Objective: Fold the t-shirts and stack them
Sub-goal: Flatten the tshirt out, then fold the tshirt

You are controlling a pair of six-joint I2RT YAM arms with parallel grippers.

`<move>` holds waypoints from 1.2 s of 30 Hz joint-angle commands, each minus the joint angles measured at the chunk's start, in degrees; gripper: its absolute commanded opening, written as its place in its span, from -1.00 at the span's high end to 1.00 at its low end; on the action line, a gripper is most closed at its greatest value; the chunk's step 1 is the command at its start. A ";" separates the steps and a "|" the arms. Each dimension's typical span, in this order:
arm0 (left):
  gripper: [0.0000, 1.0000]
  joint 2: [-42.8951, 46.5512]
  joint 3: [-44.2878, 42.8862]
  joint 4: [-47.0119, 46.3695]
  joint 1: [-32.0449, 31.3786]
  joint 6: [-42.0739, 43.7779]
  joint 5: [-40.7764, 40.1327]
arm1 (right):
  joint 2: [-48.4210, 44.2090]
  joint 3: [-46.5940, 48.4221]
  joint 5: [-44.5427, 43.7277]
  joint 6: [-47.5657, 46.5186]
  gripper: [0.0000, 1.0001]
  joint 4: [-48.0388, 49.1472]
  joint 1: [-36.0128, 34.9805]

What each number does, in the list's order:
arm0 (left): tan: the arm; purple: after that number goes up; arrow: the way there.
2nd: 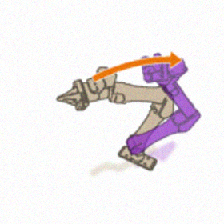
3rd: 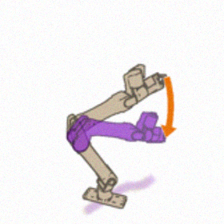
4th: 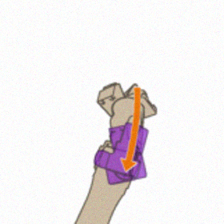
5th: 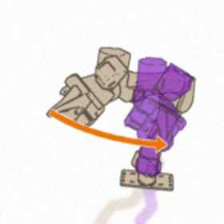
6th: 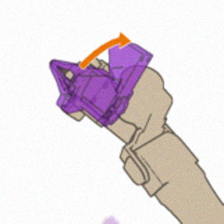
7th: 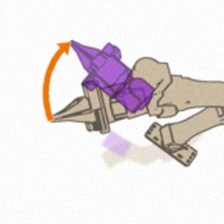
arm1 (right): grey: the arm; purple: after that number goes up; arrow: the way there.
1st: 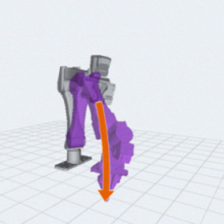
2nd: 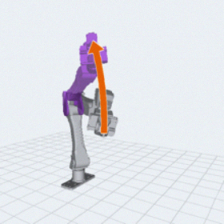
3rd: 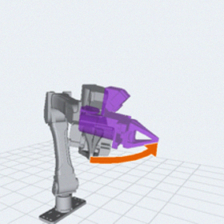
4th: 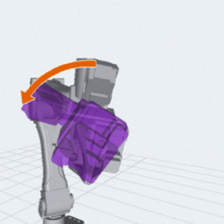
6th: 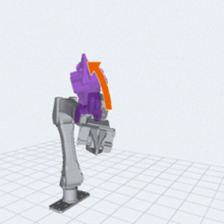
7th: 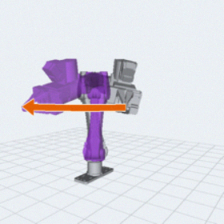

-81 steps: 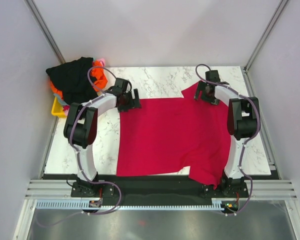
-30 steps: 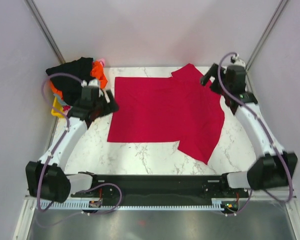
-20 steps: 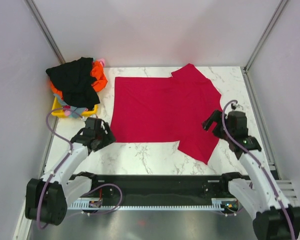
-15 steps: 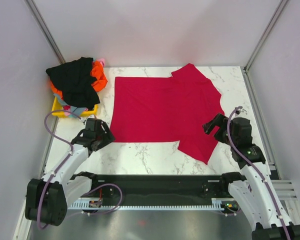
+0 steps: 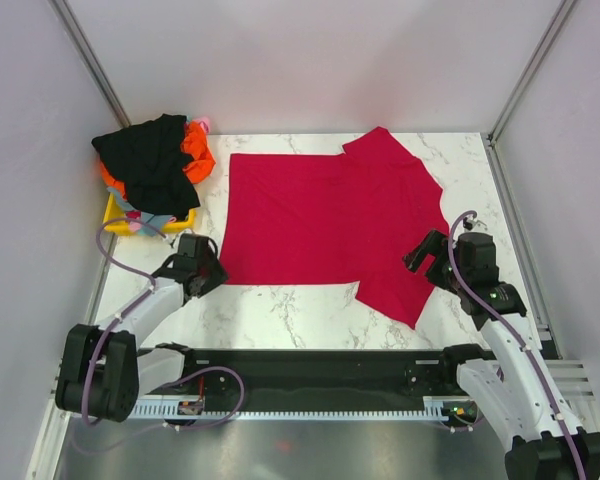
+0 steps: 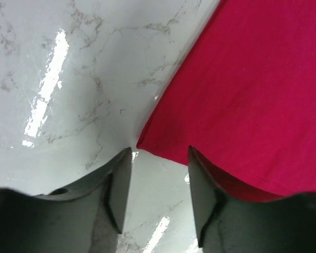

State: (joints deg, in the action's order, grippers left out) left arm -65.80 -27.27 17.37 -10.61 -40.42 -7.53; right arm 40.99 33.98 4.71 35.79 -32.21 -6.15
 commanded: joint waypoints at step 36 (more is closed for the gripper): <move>0.96 -2.23 0.02 -9.72 0.59 3.33 2.61 | 8.66 -9.54 -18.25 27.05 -0.50 -8.32 -19.51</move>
State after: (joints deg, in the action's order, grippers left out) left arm -68.86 -27.40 10.26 -10.28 -39.03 -5.41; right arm 49.12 24.27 -11.16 60.84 -42.02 -25.41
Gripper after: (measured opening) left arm 0.028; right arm 0.767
